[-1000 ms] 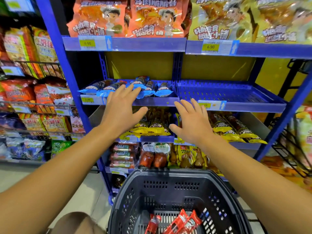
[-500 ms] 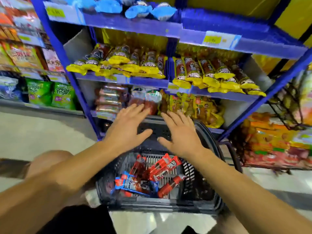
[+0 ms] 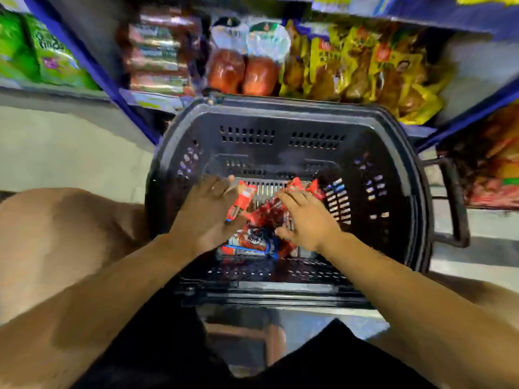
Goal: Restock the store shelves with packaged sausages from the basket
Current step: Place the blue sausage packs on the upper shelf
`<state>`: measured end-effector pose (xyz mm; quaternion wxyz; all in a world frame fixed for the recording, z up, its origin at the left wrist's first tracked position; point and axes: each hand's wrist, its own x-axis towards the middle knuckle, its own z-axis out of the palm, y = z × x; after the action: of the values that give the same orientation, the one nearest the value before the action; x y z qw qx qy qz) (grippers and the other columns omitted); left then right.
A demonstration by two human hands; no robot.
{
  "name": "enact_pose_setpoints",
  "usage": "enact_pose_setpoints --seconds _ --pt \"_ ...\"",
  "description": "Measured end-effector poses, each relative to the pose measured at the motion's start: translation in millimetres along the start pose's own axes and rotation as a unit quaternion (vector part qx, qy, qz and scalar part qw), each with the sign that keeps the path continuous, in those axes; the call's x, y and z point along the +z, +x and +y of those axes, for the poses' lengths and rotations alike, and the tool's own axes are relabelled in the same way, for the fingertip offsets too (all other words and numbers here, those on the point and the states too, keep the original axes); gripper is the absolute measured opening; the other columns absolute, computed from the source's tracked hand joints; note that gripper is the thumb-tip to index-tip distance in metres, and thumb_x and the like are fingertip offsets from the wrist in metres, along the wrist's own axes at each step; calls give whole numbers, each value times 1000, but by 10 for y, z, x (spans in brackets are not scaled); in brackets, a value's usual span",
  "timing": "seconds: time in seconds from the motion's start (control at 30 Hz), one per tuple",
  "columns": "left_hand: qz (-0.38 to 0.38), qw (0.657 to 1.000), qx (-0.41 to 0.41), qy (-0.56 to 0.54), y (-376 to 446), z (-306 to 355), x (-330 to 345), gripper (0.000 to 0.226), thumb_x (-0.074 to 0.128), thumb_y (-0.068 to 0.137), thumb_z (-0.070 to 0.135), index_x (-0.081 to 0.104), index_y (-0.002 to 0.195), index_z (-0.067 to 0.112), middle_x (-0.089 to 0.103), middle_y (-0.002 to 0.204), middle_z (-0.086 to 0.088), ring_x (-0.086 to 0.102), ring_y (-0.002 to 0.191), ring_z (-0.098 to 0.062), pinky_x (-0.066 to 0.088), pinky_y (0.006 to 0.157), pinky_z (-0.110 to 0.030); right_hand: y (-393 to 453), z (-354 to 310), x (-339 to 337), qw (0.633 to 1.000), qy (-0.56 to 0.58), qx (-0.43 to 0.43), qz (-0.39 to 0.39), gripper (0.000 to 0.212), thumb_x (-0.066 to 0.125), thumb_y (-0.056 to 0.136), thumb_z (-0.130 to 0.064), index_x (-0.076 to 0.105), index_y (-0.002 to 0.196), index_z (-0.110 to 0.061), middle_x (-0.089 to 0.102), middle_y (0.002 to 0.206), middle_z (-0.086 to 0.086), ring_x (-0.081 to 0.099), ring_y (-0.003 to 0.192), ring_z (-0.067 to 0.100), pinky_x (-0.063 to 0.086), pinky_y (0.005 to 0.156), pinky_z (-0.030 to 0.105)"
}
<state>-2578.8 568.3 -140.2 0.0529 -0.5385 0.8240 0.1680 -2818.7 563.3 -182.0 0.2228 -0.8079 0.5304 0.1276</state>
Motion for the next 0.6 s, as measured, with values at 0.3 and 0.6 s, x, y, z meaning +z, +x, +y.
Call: enact_pose_setpoints --seconds 0.3,0.6 --pt "-49 995 -60 -62 118 -159 298 72 51 82 55 51 140 12 52 142 -17 45 131 -42 39 103 -57 662 -45 765 986 80 -13 -147 88 66 88 -42 15 155 -19 36 153 12 41 135 34 37 110 41" --pt "-66 988 -103 -94 175 -208 390 73 50 83 55 43 146 18 45 149 -12 39 138 -34 33 113 -48 1125 -152 1320 973 125 -13 -194 71 70 87 -34 36 147 -18 46 140 12 48 127 33 41 109 42"
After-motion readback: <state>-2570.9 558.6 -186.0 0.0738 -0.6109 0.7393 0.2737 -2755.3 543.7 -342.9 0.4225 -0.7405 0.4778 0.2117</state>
